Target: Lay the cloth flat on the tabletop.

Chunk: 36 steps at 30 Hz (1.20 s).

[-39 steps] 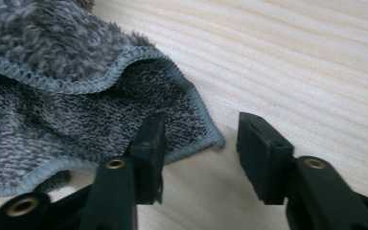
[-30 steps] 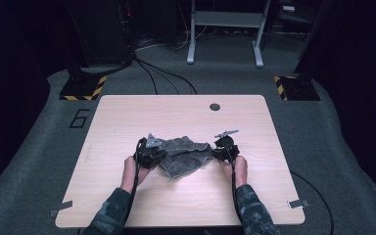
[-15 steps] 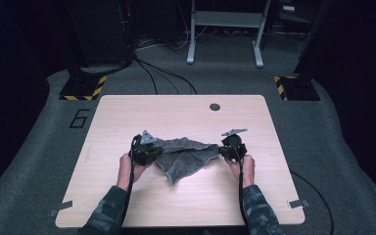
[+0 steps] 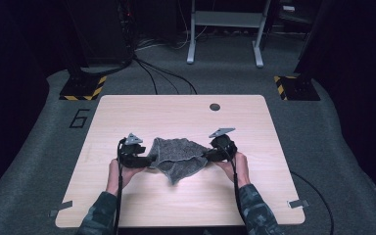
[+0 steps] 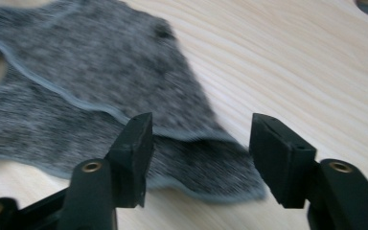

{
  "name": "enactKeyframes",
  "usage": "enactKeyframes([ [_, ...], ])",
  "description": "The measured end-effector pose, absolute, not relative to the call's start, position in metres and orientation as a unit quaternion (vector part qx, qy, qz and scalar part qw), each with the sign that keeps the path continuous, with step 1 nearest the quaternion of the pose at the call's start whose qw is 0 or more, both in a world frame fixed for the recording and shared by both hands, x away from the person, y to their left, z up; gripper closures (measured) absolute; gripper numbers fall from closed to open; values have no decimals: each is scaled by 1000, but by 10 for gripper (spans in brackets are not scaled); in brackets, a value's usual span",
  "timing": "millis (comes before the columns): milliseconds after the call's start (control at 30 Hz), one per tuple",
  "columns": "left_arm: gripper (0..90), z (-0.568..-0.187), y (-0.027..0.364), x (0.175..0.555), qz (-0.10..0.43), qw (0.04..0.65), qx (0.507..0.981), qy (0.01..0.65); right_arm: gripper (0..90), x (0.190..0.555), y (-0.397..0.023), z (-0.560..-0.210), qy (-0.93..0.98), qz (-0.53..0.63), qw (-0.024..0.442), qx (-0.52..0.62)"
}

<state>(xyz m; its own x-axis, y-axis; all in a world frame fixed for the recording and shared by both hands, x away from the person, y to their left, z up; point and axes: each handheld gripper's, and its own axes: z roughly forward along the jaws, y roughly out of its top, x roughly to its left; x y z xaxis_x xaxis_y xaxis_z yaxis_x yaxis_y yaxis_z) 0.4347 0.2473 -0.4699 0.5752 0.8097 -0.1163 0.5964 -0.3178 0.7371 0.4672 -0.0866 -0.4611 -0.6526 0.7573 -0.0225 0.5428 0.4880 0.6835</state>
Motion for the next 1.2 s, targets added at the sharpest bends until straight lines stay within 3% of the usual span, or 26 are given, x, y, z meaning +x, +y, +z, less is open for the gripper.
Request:
enactKeyframes([
  [233, 354, -485, 256, 431, 109, 360, 802, 464, 357, 463, -41, -459, 879, 326, 148, 316],
  [367, 357, -493, 251, 432, 110, 346, 806, 467, 405, 468, -22, -470, 897, 296, 152, 292],
  [500, 389, -498, 244, 436, 114, 329, 813, 467, 586, 481, -22, -482, 899, 275, 141, 310],
  [633, 523, -503, 234, 440, 117, 311, 824, 458, 799, 484, -33, -488, 894, 270, 137, 329],
  [767, 630, -506, 228, 446, 124, 303, 832, 447, 880, 483, -42, -492, 889, 269, 137, 344],
  [1067, 720, -506, 210, 461, 135, 306, 840, 428, 872, 467, -73, -490, 867, 280, 135, 389],
  [1133, 679, -504, 211, 460, 132, 315, 835, 432, 772, 464, -77, -484, 864, 295, 135, 386],
  [1200, 572, -501, 216, 458, 126, 322, 827, 443, 657, 462, -76, -475, 861, 309, 139, 378],
])
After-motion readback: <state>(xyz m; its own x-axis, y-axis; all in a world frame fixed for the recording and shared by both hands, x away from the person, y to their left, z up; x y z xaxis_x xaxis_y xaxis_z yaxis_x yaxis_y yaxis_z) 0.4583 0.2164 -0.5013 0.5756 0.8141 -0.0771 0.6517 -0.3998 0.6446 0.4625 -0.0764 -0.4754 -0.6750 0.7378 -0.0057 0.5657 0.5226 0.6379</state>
